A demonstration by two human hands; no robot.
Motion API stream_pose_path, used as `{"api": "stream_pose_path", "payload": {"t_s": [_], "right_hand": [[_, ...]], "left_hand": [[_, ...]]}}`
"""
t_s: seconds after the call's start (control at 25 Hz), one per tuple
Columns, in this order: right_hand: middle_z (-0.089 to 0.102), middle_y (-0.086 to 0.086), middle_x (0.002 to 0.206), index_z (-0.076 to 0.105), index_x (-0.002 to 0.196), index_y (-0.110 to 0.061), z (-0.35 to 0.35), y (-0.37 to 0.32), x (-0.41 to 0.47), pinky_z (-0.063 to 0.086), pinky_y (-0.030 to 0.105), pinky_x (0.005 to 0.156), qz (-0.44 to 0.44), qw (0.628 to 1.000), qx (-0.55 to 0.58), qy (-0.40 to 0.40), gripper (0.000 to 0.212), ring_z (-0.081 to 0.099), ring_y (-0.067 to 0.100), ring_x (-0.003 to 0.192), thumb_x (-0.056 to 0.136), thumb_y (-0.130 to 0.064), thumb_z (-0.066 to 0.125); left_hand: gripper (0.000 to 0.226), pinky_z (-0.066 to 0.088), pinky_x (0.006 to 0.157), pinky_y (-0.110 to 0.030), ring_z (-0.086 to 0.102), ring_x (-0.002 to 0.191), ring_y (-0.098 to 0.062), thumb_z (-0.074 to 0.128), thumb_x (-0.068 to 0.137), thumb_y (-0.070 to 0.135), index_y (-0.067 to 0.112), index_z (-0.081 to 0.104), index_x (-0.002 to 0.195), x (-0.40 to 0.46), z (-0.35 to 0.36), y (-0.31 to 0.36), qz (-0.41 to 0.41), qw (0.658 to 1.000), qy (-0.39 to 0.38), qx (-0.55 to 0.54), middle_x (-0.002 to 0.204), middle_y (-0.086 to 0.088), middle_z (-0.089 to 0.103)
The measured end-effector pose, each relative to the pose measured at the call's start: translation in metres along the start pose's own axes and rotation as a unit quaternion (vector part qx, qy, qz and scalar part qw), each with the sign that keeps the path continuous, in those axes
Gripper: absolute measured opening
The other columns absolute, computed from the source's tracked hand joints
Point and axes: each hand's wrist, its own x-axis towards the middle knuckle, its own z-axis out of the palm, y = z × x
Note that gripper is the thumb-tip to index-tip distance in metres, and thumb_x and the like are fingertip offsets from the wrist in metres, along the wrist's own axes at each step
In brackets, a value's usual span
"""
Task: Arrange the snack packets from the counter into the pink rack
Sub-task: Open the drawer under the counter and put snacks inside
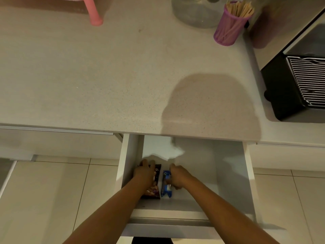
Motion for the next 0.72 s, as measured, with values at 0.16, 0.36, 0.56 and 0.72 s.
{"api": "stream_pose_path", "payload": {"t_s": [0.16, 0.36, 0.56, 0.72], "right_hand": [[0.055, 0.009, 0.091, 0.043, 0.119, -0.009, -0.013, -0.001, -0.015, 0.055, 0.035, 0.062, -0.016, 0.999, 0.020, 0.035, 0.043, 0.060, 0.024, 0.078, 0.087, -0.030, 0.063], [0.061, 0.010, 0.108, 0.048, 0.127, -0.013, -0.035, -0.001, -0.067, 0.045, 0.025, 0.069, -0.072, 0.989, 0.057, 0.112, 0.045, 0.057, 0.017, 0.086, 0.089, -0.036, 0.059], [0.065, -0.001, 0.096, 0.057, 0.118, -0.019, -0.008, 0.003, -0.140, 0.048, 0.022, 0.074, -0.136, 0.967, 0.058, 0.205, 0.030, 0.061, 0.013, 0.086, 0.092, -0.034, 0.056], [0.063, -0.005, 0.076, 0.065, 0.091, -0.019, 0.014, 0.007, -0.182, 0.049, 0.032, 0.070, -0.181, 0.940, 0.019, 0.288, 0.028, 0.057, 0.010, 0.069, 0.093, -0.043, 0.050]], "left_hand": [[0.083, 0.047, 0.095, -0.040, 0.045, 0.127, -0.033, 0.054, 0.093, 0.023, 0.013, -0.003, 0.152, -0.018, -0.030, 0.008, -0.009, 1.000, 0.012, 0.025, 0.155, -0.019, 0.013], [0.059, 0.050, 0.090, -0.040, 0.050, 0.122, -0.030, 0.044, 0.098, 0.029, 0.011, 0.022, 0.149, -0.075, -0.053, 0.005, 0.072, 0.991, 0.103, -0.034, 0.151, -0.010, 0.028], [0.032, 0.046, 0.077, -0.029, 0.060, 0.104, -0.023, 0.040, 0.098, 0.033, 0.019, 0.054, 0.123, -0.153, -0.022, 0.006, 0.151, 0.960, 0.184, -0.150, 0.125, -0.004, 0.058], [0.040, 0.043, 0.067, -0.026, 0.063, 0.089, -0.015, 0.031, 0.098, 0.049, 0.026, 0.062, 0.105, -0.199, 0.004, 0.007, 0.231, 0.927, 0.267, -0.127, 0.100, 0.004, 0.069]]}}
